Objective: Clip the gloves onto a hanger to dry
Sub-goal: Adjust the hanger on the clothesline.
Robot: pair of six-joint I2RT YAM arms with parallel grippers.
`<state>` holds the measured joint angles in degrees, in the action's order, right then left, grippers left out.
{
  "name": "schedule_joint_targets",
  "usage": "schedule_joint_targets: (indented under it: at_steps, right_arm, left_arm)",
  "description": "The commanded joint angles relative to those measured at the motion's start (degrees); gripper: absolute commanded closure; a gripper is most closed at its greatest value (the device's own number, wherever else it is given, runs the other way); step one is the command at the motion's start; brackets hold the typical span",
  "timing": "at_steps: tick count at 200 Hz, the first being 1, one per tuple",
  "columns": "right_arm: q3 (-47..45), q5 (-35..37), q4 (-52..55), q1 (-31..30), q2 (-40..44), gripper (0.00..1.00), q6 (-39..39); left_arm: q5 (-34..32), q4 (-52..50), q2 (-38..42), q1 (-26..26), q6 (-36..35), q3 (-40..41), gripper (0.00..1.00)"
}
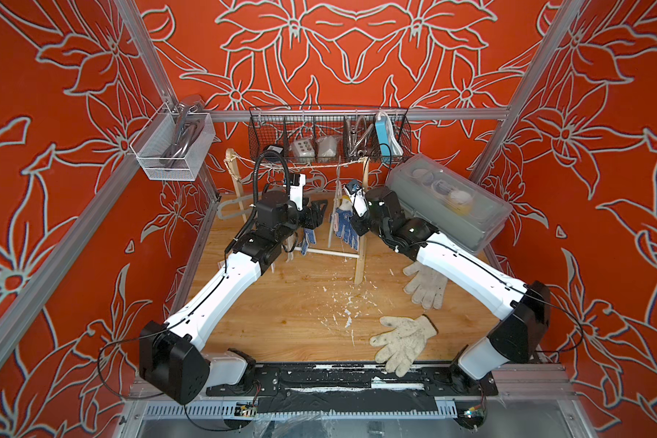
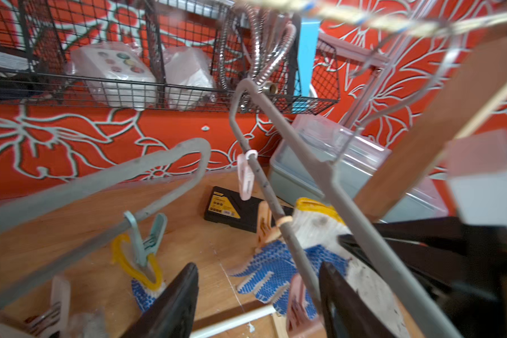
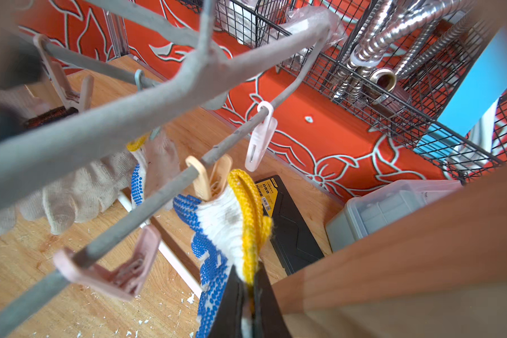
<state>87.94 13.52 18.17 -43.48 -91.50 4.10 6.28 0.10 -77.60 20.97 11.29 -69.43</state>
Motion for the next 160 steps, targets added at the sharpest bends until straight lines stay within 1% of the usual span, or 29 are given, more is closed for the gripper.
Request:
schedule_joint_targets:
  at_steps: [1,19,30,51,102,115,138,160]
  right_arm:
    - [2.9,1.5,0.6,0.3,-1.5,1.00,-0.6]
    - [4.6,3.6,1.5,0.3,-2.5,1.00,-1.3]
    - [5.9,4.5,2.2,0.3,-3.5,1.00,-2.0]
    - [7.5,5.8,3.6,0.2,-5.0,1.00,-3.4]
    - [8.5,8.1,3.0,0.1,-6.2,1.00,-4.5]
    - [8.6,8.6,2.4,0.1,-6.3,1.00,-4.5]
    - [8.5,9.9,1.9,0.2,-6.3,1.00,-4.2]
    - [9.0,10.9,2.0,0.2,-6.8,1.00,-4.6]
  left_arm:
    - [-3.1,1.9,-5.2,-0.2,-2.0,-3.4,0.36]
    - [-5.1,1.8,-8.3,-0.6,-2.2,-5.3,0.36]
    - [-4.7,2.7,-10.0,-1.2,-0.6,-5.9,0.36]
    - [-3.9,2.3,-13.3,-1.2,0.4,-8.1,0.36]
    - [-4.3,4.9,-20.0,-1.4,2.7,-11.9,0.33]
    - [-3.4,7.4,-21.5,-1.4,3.8,-12.1,0.32]
    - [0.5,13.6,-23.5,-1.9,4.2,-11.3,0.30]
    - [2.2,15.4,-24.7,-2.0,3.9,-11.8,0.29]
